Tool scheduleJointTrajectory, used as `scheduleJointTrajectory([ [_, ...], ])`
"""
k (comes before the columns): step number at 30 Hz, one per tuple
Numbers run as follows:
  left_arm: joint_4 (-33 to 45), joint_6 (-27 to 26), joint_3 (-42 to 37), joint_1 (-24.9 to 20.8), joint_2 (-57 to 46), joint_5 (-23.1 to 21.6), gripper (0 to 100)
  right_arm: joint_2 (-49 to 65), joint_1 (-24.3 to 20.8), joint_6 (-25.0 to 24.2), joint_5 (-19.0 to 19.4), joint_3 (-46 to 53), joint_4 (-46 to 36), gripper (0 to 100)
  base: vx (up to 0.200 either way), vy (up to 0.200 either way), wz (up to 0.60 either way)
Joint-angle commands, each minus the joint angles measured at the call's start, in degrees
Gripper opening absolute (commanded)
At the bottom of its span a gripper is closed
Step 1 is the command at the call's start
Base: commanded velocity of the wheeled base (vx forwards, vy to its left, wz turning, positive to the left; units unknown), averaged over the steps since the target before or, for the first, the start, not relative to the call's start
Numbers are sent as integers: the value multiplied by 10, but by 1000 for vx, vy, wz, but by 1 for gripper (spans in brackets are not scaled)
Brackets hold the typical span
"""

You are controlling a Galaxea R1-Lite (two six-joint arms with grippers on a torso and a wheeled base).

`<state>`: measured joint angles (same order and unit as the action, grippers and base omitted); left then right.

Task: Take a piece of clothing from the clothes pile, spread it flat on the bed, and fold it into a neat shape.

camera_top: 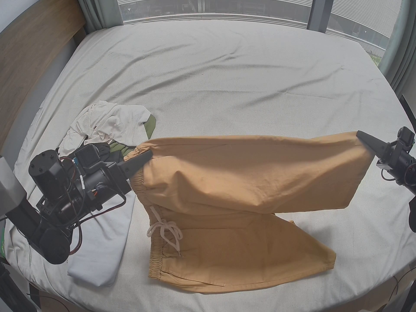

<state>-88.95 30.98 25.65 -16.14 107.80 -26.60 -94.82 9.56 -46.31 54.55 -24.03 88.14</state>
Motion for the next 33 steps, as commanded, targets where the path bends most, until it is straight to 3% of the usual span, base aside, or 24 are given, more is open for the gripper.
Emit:
scheduleJointTrajectory([
  [1,-2,-2,19,1,36,17,0,-42,4,0,-1,-17,0,0,0,0,0],
  [8,-3,-22,60,0,78,39,0,-93,5,1,-1,-45,1,0,0,0,0],
  [33,-3,-18,225,9,189,109,0,-226,-1,1,-14,-206,1,0,0,0,0],
])
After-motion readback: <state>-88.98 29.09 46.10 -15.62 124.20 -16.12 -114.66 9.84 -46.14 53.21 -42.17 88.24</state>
